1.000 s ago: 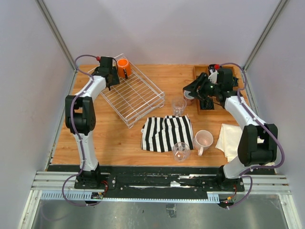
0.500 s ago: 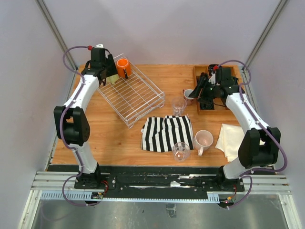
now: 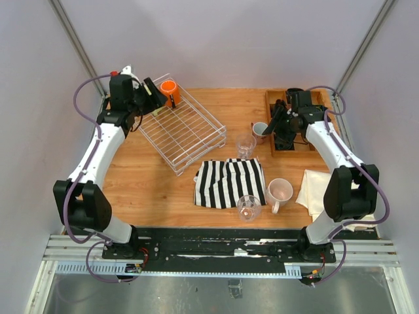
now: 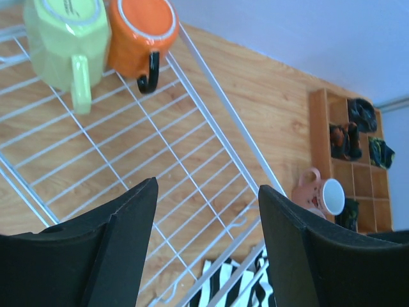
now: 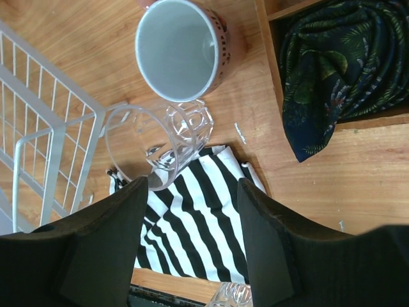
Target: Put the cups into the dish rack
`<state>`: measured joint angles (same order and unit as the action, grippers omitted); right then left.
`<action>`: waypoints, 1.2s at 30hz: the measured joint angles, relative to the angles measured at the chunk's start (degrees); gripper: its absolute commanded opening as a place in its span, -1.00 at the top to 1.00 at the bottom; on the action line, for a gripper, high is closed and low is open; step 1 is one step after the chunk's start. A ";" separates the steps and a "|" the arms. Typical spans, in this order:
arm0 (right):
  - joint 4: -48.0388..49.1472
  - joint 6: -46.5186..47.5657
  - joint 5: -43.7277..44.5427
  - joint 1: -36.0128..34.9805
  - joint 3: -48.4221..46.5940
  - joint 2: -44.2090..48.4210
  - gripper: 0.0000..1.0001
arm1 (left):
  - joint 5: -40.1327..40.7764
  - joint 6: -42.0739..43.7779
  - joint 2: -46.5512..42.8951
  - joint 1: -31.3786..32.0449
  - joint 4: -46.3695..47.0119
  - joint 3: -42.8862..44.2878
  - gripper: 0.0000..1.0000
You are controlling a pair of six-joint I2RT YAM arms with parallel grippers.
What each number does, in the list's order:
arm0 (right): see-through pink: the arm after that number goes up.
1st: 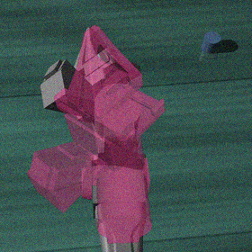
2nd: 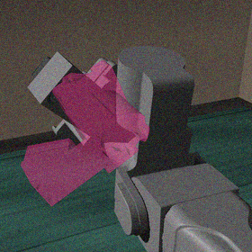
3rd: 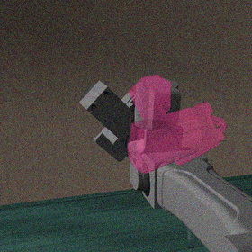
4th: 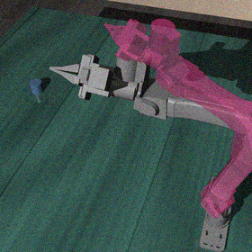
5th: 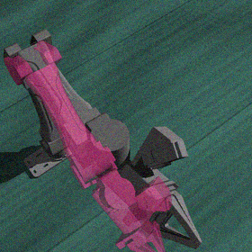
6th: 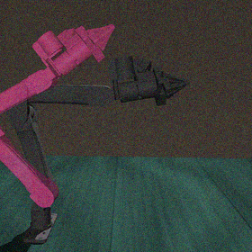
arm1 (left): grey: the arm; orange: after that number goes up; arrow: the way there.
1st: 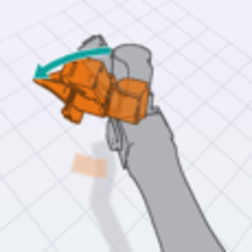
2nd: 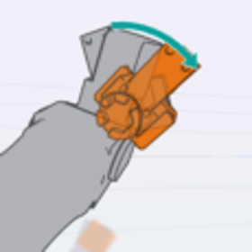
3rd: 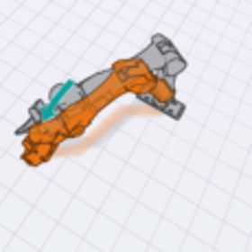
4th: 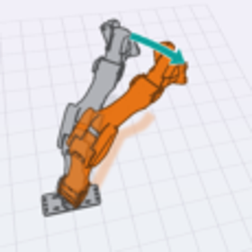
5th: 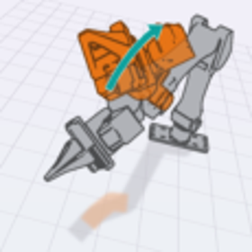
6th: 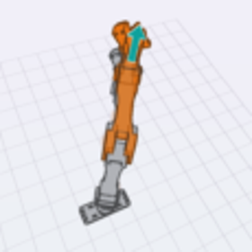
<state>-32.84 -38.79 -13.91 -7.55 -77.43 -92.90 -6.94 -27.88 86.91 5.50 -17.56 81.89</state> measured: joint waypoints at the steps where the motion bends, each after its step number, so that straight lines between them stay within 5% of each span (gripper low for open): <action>1: -0.15 -0.20 0.52 -0.17 0.00 -0.17 -0.18 | -0.92 -0.48 -0.76 0.00 0.44 -1.51 -0.38; 13: -0.50 -3.30 5.81 -0.42 0.00 -2.21 0.02 | -6.71 -1.86 -3.21 1.09 3.54 -6.69 -0.39; 36: -1.25 0.90 1.92 -7.74 -5.70 -12.55 0.23 | -14.86 -6.49 -6.19 7.02 4.17 -10.54 -0.45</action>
<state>-34.09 -37.89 -11.99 -15.29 -83.13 -105.45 -21.80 -34.37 80.73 12.51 -13.39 71.35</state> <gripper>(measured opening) 0.399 0.721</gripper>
